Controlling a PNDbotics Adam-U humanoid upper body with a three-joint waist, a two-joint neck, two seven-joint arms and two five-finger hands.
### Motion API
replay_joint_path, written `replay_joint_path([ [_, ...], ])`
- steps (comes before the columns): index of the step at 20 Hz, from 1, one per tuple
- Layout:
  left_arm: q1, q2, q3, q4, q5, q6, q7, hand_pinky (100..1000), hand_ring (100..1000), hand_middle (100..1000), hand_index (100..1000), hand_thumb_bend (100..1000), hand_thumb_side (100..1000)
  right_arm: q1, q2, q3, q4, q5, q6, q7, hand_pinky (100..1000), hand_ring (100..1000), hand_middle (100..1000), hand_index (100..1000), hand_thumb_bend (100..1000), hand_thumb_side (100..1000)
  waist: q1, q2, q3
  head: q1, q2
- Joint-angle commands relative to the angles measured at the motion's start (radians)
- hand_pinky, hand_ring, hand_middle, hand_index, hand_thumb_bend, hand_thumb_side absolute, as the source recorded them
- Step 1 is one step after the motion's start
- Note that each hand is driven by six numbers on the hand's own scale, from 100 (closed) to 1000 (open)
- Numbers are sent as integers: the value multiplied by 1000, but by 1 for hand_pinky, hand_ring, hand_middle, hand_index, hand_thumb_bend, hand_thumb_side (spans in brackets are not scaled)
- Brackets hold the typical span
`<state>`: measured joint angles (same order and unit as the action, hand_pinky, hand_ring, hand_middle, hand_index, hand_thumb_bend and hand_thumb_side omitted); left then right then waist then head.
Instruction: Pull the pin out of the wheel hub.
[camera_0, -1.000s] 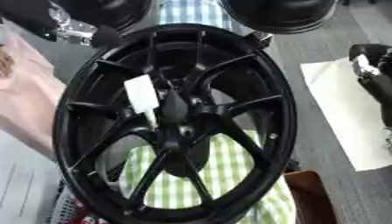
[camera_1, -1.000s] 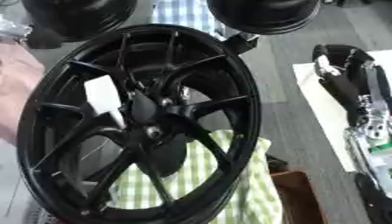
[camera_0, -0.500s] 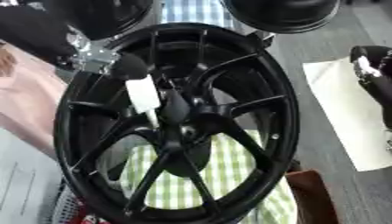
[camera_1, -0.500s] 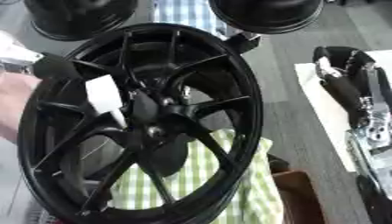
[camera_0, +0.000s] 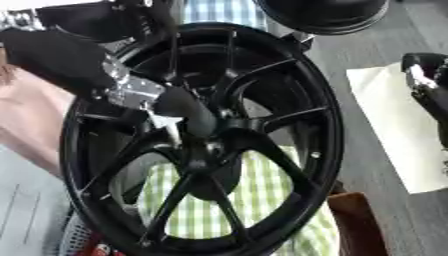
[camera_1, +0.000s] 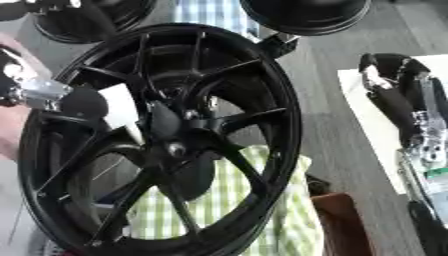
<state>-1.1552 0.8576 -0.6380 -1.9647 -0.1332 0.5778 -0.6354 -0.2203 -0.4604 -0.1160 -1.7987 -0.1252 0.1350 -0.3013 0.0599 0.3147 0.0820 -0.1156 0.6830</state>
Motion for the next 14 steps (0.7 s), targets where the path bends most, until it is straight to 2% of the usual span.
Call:
replay_joint_path([
  [1, -25, -3, -4, 22, -33, 28, -66, 792, 738, 711, 821, 749, 680, -10, -11, -4, -9, -5, -1, -2, 822, 758, 613, 699, 279, 418, -2, -13, -1, 4, -5],
  [4, -27, -14, -15, 47, -63, 15, -92, 792, 744, 719, 826, 685, 618, -12, -9, -4, -9, -6, -1, -3, 823, 758, 613, 699, 280, 420, -2, -6, -3, 5, -6],
  [14, -9, -26, -30, 126, -145, -28, -141, 796, 758, 744, 841, 598, 562, -16, -3, -5, -10, -8, -1, -7, 823, 757, 613, 699, 276, 427, -7, 22, -4, 13, -14],
])
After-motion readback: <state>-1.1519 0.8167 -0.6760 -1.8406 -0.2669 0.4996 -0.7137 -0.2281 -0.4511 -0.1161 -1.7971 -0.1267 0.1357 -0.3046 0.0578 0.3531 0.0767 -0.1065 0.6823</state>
